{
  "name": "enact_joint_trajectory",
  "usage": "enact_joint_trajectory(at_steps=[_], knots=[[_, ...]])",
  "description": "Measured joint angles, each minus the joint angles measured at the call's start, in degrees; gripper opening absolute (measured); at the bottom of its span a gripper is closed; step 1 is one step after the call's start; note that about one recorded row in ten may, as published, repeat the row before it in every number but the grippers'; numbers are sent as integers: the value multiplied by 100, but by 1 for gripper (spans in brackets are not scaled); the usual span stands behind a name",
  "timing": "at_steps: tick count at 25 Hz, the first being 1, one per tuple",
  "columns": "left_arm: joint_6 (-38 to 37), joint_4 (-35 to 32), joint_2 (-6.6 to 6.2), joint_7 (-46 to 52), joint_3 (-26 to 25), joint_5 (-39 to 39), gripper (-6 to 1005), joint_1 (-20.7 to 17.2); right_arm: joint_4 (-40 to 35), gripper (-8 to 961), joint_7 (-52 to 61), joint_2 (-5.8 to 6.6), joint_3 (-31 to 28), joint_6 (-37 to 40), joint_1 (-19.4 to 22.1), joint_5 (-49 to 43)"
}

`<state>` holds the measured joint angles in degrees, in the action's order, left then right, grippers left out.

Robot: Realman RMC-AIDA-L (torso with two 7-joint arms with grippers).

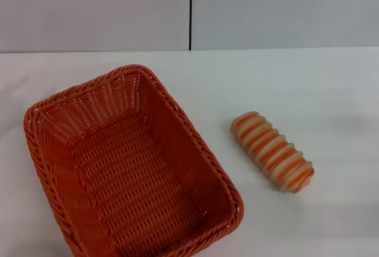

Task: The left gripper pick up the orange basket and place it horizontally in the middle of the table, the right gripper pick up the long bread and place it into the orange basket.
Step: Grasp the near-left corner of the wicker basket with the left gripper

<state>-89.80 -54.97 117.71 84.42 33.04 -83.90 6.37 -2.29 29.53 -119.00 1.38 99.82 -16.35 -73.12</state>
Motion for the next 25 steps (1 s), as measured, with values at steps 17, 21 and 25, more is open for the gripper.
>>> enact_joint_trajectory(at_steps=[17, 21, 25], knots=[[-1138, -4459, 15, 3976, 1284, -4867, 763, 1975, 26, 682, 0, 0, -50, -58, 3, 55], [-1302, -4613, 37, 4048, 1936, -5733, 762, 2461, 25, 683, 0, 0, -45, -80, 10, 50], [-1236, -4515, 85, 4127, 2642, -6555, 762, 2650, 19, 683, 0, 0, -42, -94, 32, 35]])
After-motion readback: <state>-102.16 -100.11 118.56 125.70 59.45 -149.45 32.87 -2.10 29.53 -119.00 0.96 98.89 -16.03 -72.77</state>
